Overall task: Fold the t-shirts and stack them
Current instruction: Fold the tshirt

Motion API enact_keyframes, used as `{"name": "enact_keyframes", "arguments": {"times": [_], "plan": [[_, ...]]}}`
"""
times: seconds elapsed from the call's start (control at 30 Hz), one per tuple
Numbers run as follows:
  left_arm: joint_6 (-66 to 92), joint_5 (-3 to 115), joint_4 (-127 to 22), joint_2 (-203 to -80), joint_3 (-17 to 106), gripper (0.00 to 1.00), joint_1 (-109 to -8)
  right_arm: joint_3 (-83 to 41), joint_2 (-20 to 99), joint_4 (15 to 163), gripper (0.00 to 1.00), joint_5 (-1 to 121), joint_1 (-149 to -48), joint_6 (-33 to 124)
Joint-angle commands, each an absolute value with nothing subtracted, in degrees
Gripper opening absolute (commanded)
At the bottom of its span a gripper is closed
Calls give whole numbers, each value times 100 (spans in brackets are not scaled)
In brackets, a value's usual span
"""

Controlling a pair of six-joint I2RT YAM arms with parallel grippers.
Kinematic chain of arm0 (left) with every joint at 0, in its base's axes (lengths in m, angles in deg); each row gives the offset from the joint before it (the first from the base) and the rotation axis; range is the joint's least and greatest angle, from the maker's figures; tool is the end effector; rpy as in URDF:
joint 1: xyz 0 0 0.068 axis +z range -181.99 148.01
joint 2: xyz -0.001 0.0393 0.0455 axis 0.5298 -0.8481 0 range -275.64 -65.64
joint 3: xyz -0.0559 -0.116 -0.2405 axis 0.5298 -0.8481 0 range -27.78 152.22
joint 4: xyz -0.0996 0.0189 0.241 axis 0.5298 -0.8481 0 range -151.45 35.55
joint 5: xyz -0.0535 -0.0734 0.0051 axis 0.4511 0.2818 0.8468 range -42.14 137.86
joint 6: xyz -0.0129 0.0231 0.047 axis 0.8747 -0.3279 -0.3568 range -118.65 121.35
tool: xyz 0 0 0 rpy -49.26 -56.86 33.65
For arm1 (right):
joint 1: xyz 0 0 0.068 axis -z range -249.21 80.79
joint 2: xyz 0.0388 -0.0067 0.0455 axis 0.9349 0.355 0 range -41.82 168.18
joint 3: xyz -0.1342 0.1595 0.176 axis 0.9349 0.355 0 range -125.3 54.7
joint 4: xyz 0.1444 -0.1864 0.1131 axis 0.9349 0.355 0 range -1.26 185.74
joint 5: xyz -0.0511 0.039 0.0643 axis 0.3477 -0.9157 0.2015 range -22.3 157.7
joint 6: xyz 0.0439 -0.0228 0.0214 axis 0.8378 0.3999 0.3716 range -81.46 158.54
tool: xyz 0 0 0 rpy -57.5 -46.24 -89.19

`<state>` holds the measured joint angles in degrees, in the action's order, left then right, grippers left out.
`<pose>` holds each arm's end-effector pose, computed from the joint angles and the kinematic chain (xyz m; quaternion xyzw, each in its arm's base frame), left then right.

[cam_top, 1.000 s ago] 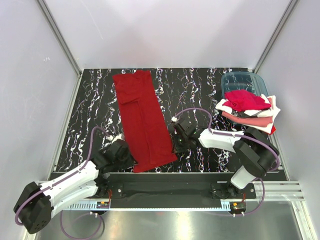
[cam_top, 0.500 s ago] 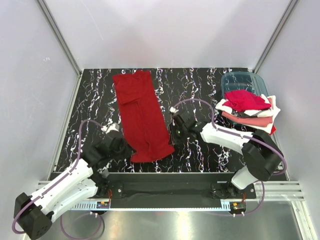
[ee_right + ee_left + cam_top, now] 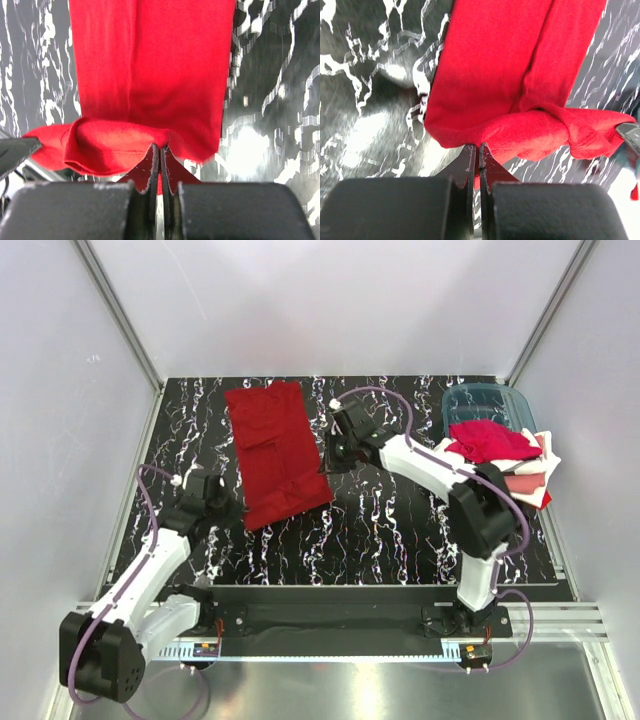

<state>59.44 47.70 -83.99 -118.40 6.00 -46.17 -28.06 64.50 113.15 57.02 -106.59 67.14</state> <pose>0.1785 -0.0450 0.2185 -0.3502 0.8672 -0.2077 0.2868 0.3264 0.2577 0.2430 -0.1044 0.9241 0.2673 0.2522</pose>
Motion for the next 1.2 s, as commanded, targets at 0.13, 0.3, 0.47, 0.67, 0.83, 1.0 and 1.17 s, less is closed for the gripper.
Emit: {"name": "enact_keyframes", "arguments": {"times": [0.13,0.3,0.47,0.67,0.83,1.0,1.17], "plan": [[6129,5111,-7071,-13076,1238,0,-3948,-4495,7594,11809,0,5425,-10322,6411],[5980,5445,-6877,-14183,2028,0,-3762,-5278,8210,11976,0,5364,-10173,6411],[5831,6084,-6335,-15446,2740,14,-3455,-6452,8894,11985,29,5127,-9945,6429],[5233,6334,-6121,-15935,3087,99,-3489,-5680,8390,11206,86,5004,-9865,6534],[5330,6422,-5902,-15205,2059,99,-3498,-4218,7553,10984,70,5302,-9856,6569],[5268,6333,-5692,-14616,1205,99,-3507,-3223,7340,10809,61,5075,-9856,6912],[5207,6764,-5497,-14413,773,96,-3507,-2967,7708,10562,54,4819,-9874,7140]]}}
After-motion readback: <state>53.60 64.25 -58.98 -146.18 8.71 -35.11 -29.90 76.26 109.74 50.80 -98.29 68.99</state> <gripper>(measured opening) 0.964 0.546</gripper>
